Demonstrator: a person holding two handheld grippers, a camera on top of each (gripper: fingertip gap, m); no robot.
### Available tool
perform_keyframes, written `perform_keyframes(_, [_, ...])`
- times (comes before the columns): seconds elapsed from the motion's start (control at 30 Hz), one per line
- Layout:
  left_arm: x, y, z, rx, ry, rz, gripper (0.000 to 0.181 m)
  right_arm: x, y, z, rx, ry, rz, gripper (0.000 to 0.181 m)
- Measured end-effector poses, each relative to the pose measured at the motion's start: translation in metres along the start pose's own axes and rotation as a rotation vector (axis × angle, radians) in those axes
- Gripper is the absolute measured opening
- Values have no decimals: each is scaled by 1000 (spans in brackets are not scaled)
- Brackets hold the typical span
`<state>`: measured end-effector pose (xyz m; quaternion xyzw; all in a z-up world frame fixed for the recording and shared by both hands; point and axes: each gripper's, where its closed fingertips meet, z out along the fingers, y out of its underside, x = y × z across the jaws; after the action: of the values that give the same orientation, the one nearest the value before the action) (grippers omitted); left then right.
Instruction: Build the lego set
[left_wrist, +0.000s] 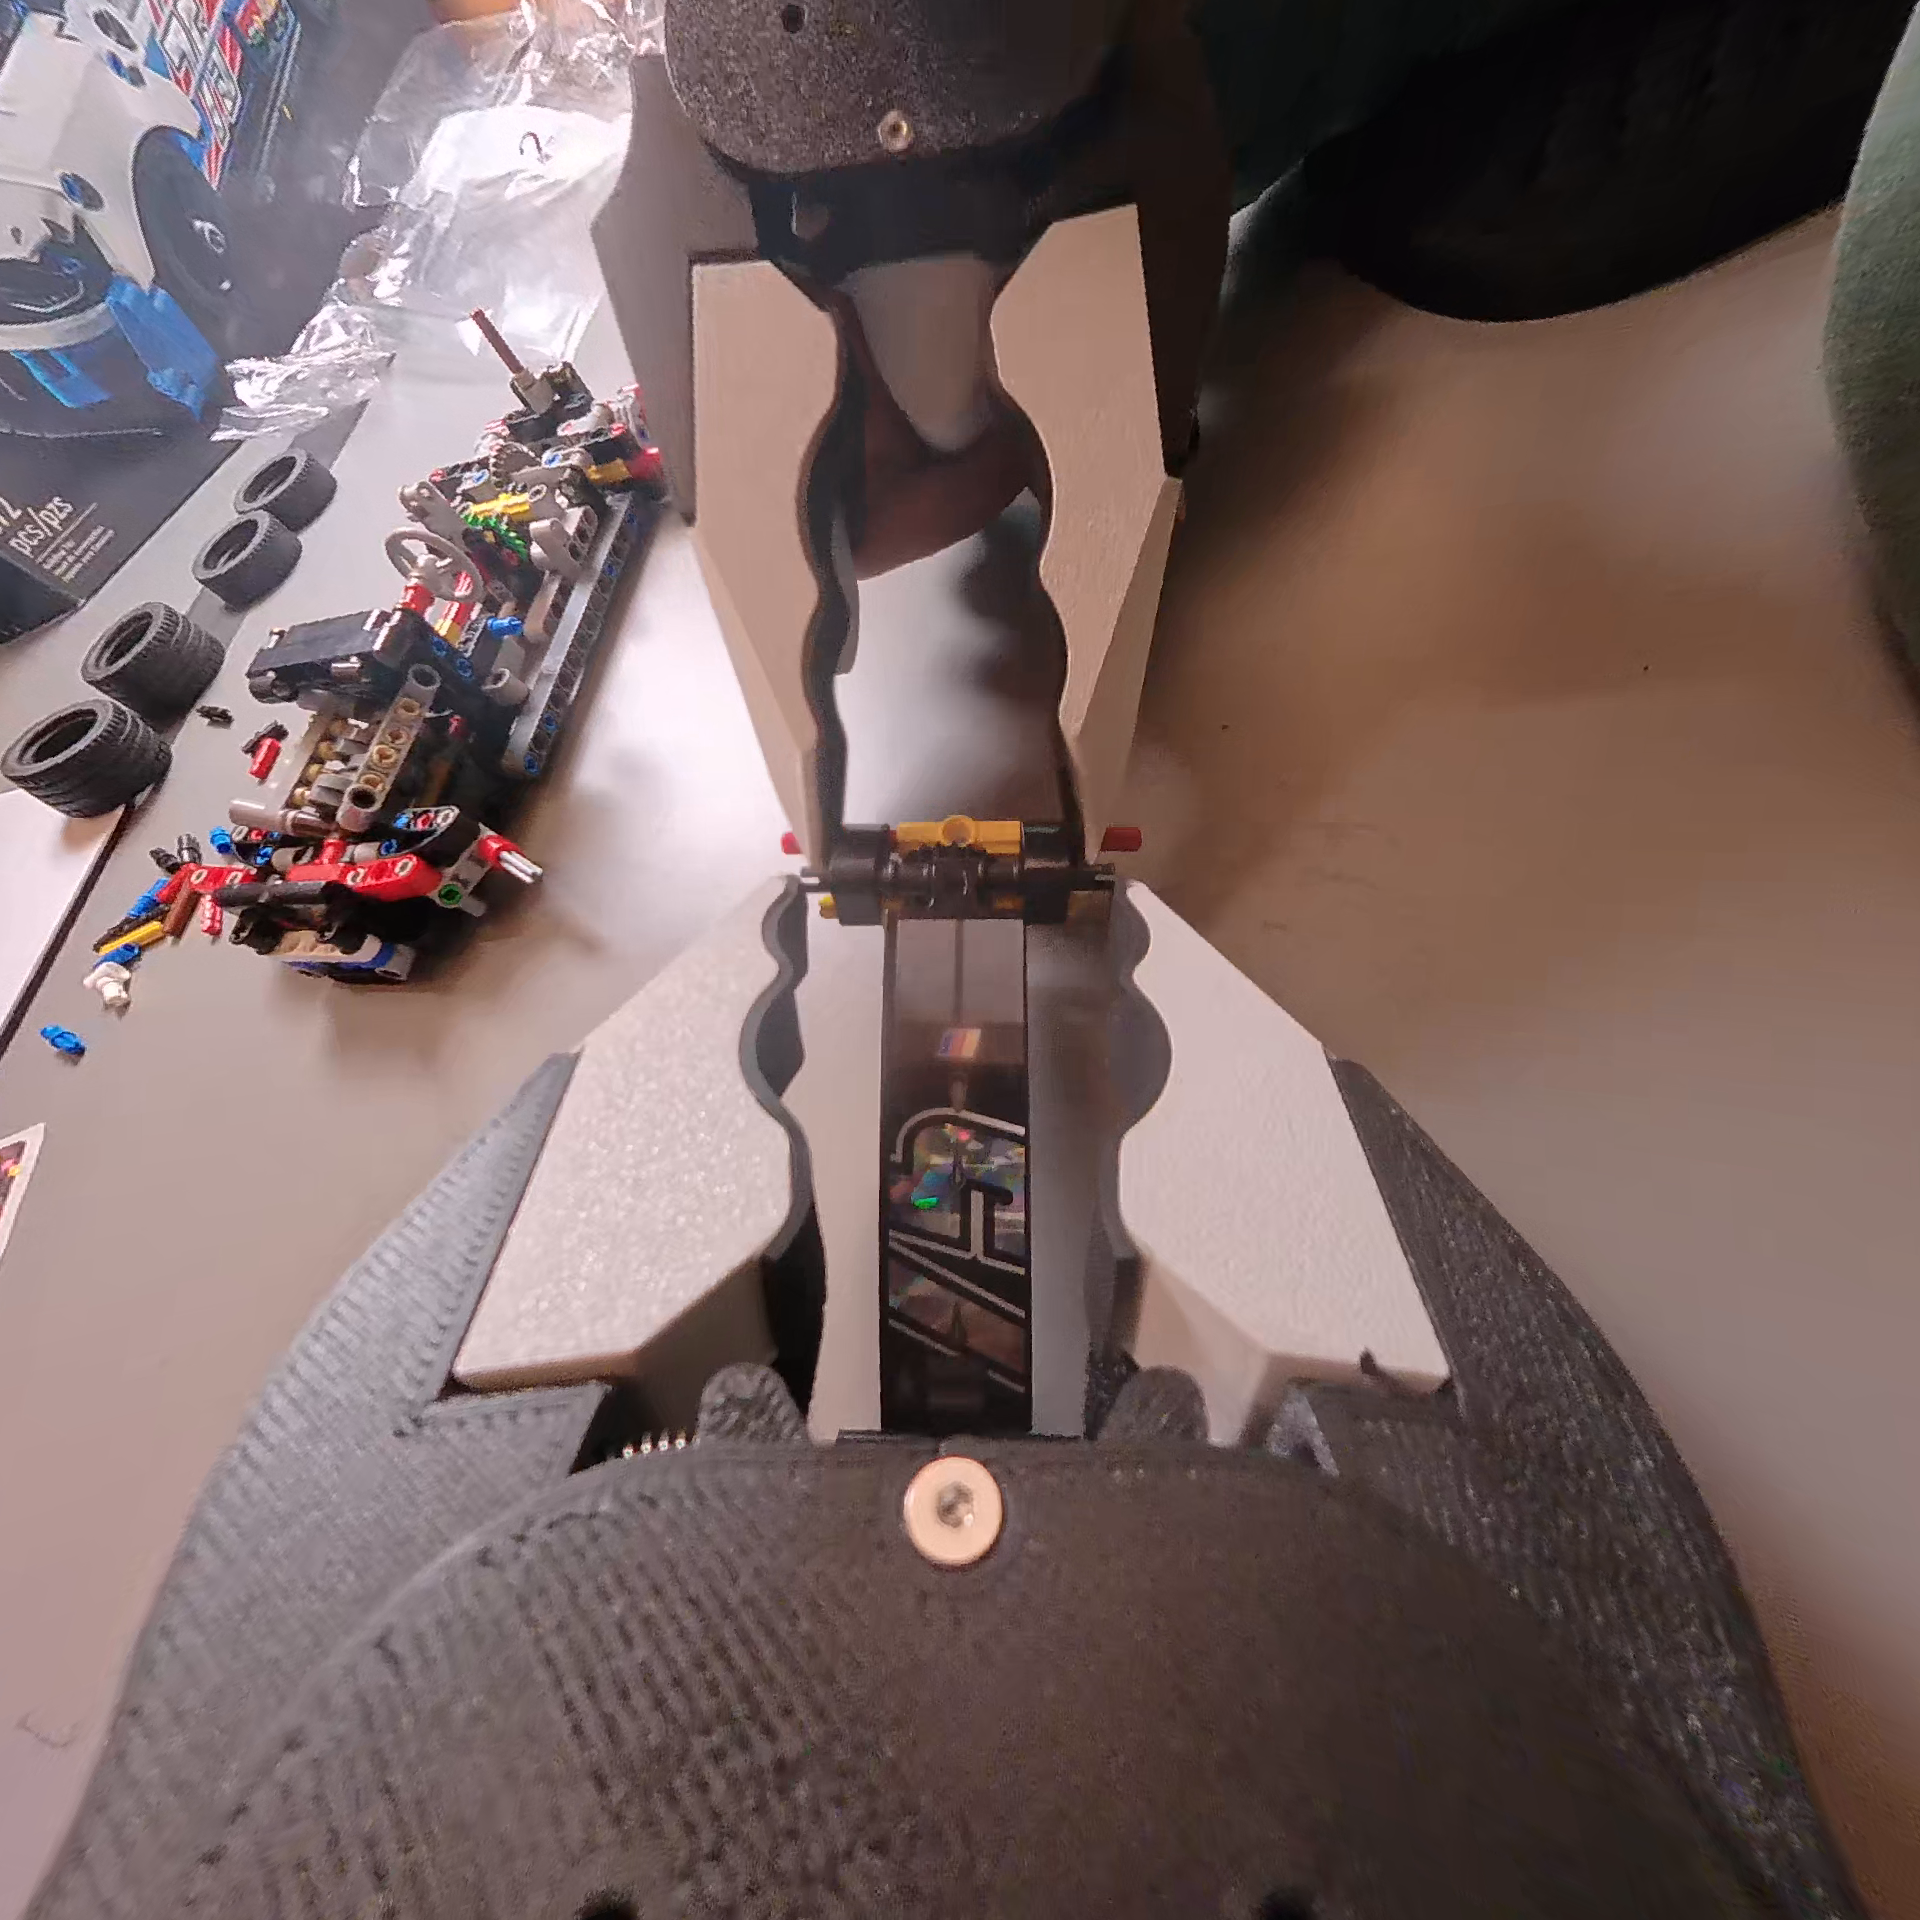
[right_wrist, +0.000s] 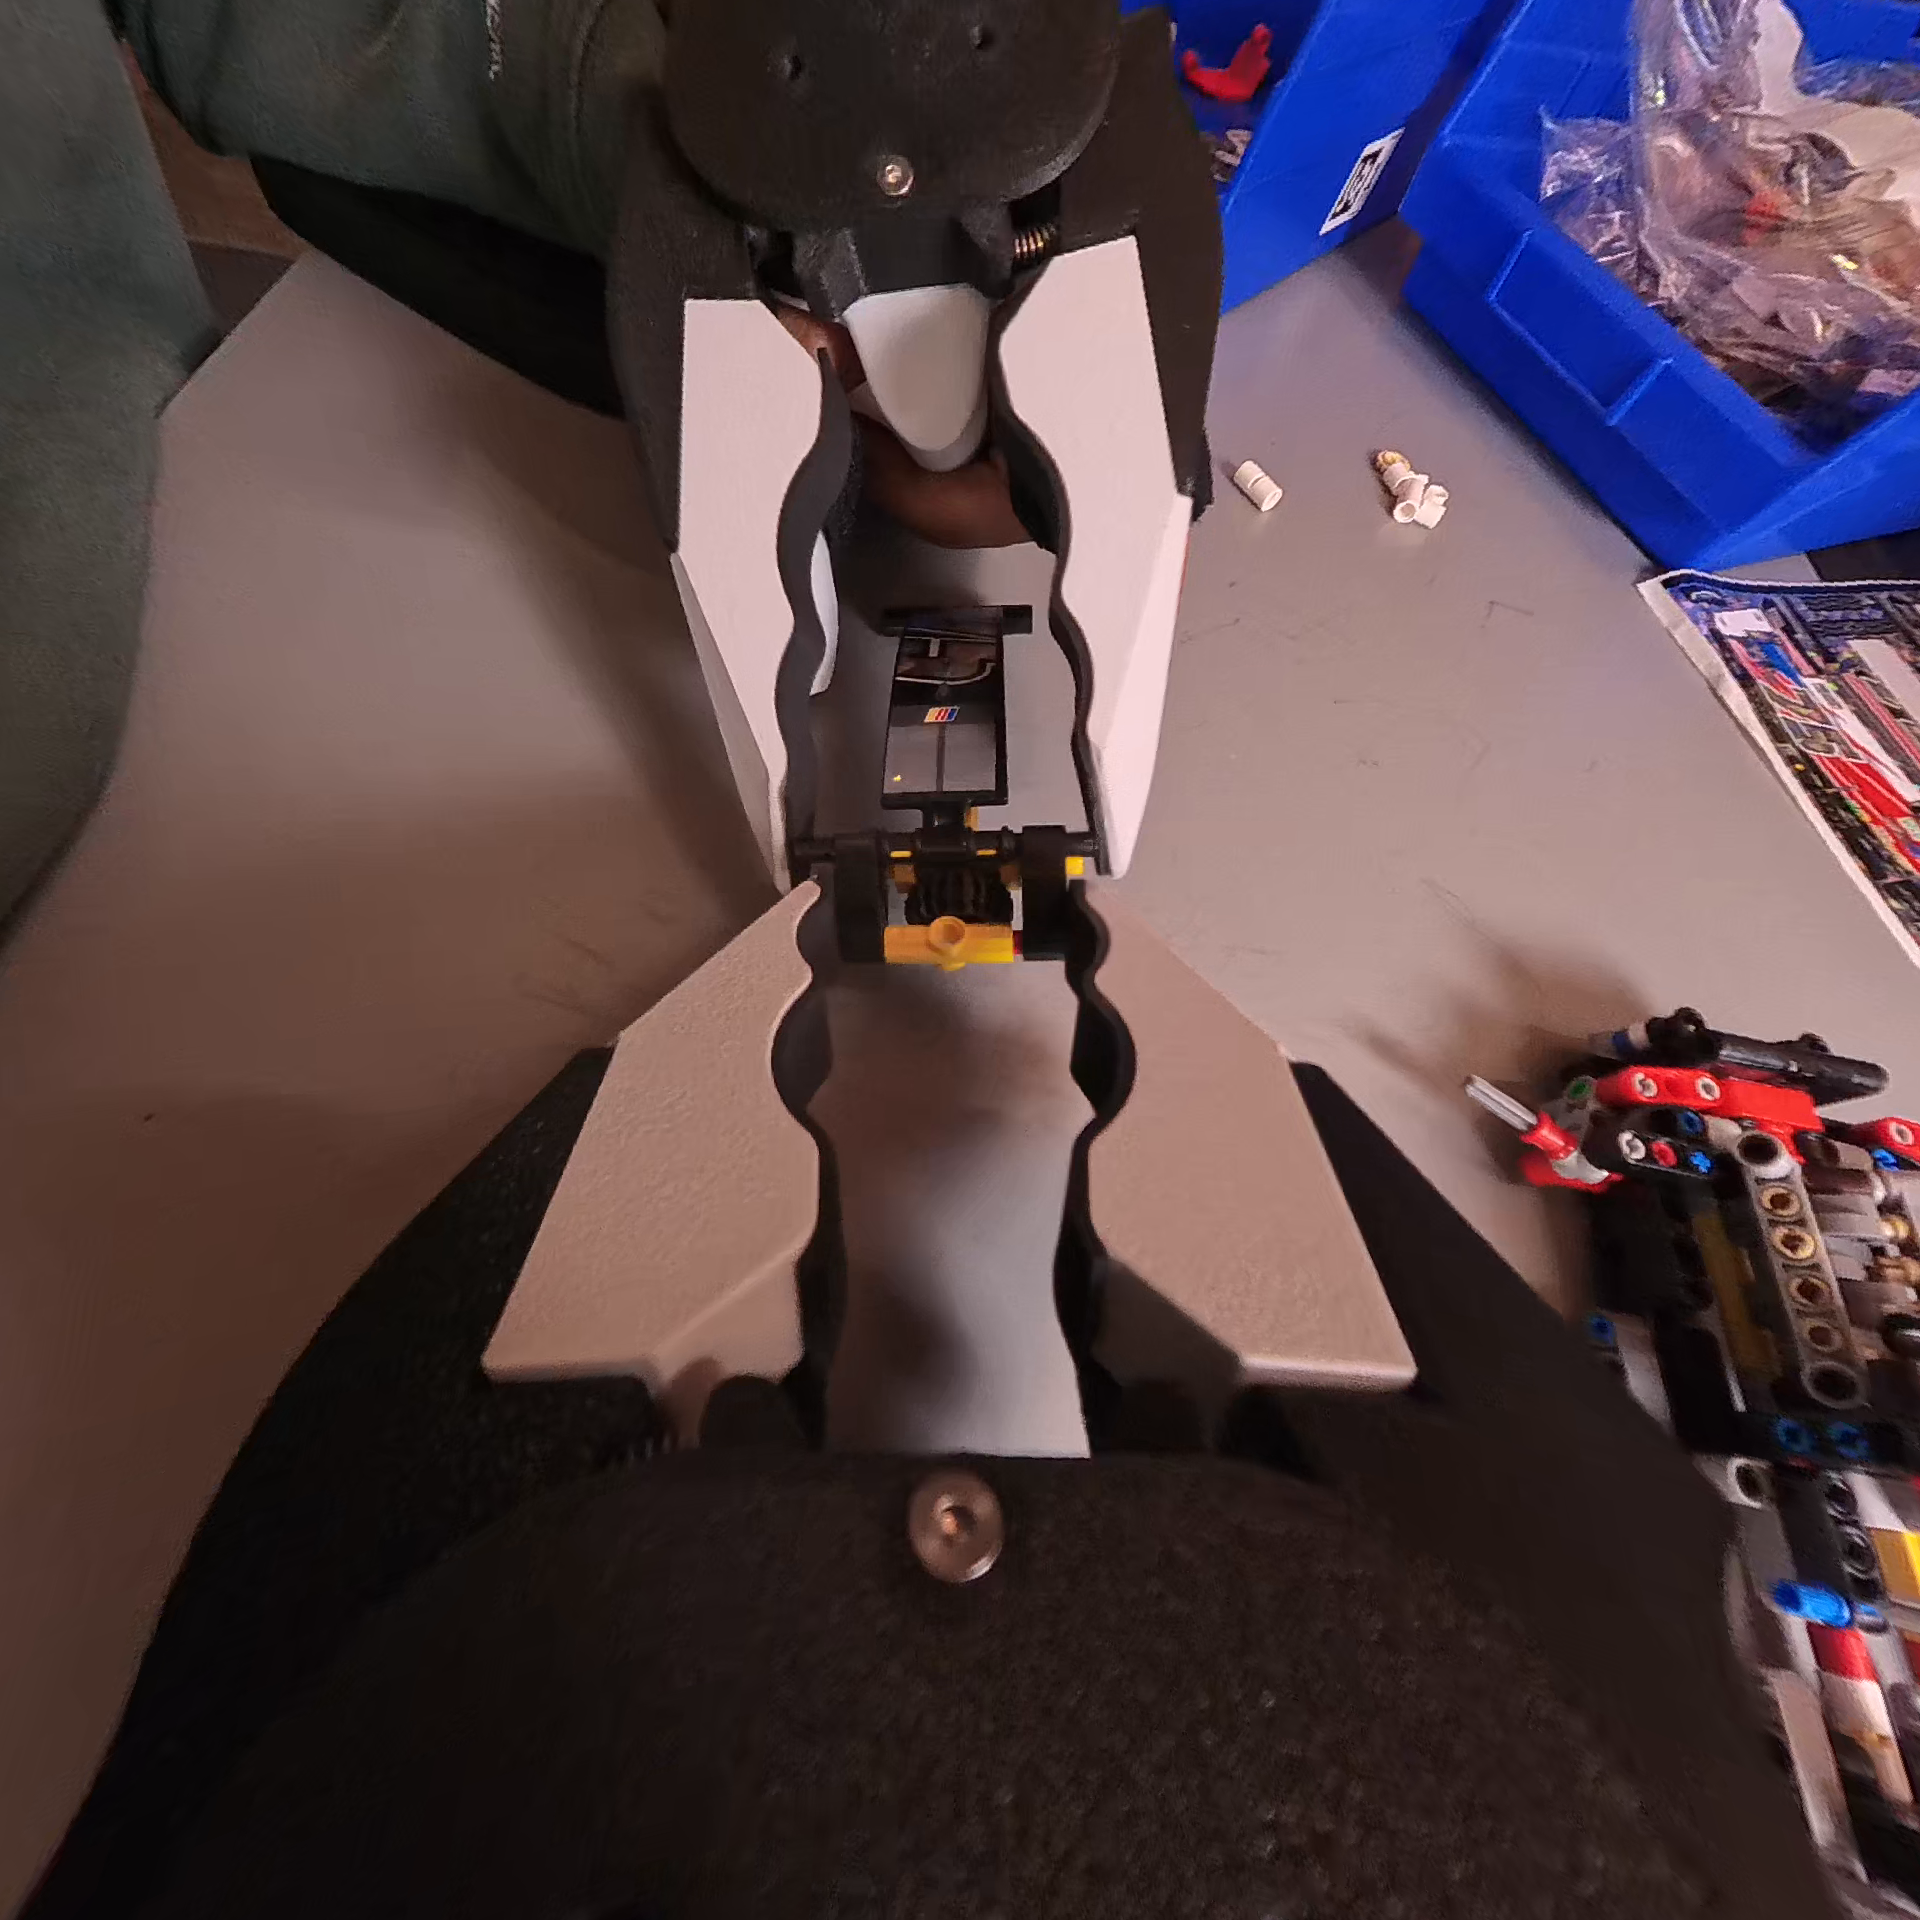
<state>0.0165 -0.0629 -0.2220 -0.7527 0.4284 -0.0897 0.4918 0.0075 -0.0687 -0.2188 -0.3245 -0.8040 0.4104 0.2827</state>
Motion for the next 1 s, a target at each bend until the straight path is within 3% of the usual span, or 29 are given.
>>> perform_keyframes(0.3, [-7, 6, -6, -26, 5, -47, 63, 5, 3, -2, 4, 36, -42, 40])
perform_keyframes(0.6, [-23, 34, -18, -118, 3, -151, 60, 16, 1, -11, 66, 111, -163, 40])
perform_keyframes(0.83, [-17, 35, -18, -127, 20, -111, 37, 14, 2, -11, 80, 134, -275, 40])
perform_keyframes(1.0, [-19, 32, -20, -119, 8, -97, 34, 17, 2, -12, 86, 141, -268, 40])
